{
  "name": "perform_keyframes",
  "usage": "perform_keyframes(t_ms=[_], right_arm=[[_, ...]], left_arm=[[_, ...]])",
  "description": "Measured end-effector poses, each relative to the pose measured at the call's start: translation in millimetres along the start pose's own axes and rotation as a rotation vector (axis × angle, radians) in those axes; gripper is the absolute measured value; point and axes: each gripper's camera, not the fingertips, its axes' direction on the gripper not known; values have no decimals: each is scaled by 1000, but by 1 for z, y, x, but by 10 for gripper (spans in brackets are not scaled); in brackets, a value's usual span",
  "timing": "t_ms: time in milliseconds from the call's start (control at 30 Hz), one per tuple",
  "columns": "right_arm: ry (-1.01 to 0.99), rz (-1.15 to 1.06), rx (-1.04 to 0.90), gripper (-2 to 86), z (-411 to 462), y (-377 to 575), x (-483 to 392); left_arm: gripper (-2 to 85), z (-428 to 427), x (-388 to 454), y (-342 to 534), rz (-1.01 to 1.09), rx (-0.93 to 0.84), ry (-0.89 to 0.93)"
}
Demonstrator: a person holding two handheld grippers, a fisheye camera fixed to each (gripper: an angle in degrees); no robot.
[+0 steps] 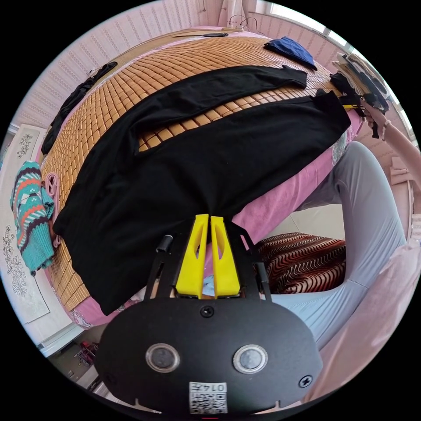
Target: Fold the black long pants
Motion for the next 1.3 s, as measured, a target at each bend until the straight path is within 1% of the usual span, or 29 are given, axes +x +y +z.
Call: perform_keyframes(t_ms=[67, 167, 200, 333, 400, 500, 567, 633, 700, 833, 900, 967, 1000, 1033, 1100, 1233, 1300], right_arm=[[43, -16, 42, 6, -17, 4, -1], [120, 61, 117, 1, -49, 17, 20], [118, 94, 121, 2, -56, 22, 32], [0, 187, 101, 20, -52, 31, 63], [27, 219, 115, 43, -55, 30, 61], [10, 204, 190, 78, -66, 15, 43], [-50, 163, 209, 82, -66, -3, 26], [-125, 130, 194, 88, -57, -33, 0], [-148, 117, 175, 100, -48, -57, -19], [-188, 171, 132, 129, -30, -102, -50], [-172, 188, 94, 115, -22, -113, -61], [-112, 184, 110, 63, -24, -117, -74], [-117, 155, 104, 37, -27, -119, -82], [-138, 135, 101, 21, -33, -121, -87], [-155, 95, 123, 13, -53, -122, -94], [-20, -33, 261, 8, -130, -130, -122], [27, -22, 267, 10, -150, -145, -130]], left_arm=[[-9, -4, 1, 5, 13, 21, -22], [-8, -16, -1, 15, 21, 71, -47], [-7, -16, -4, 20, 18, 81, -40], [0, -10, -25, 35, -66, 102, 32], [5, -17, -34, 42, -74, 134, 71], [22, -39, -51, 52, -68, 205, 100], [40, -52, -65, 54, -86, 250, 78], [60, -58, -89, 51, -126, 295, 15], [71, -53, -111, 42, -160, 297, -30], [79, -26, -159, 15, -226, 264, -54], [79, -7, -174, 5, -246, 227, -63], [79, 17, -185, -2, -255, 173, -48], [78, 34, -188, -4, -245, 121, -37], [76, 46, -188, -2, -227, 115, -26], [73, 51, -191, 5, -235, 155, -23], [62, 55, -196, 23, -189, 173, 14], [61, 58, -198, 30, -167, 174, 51]])
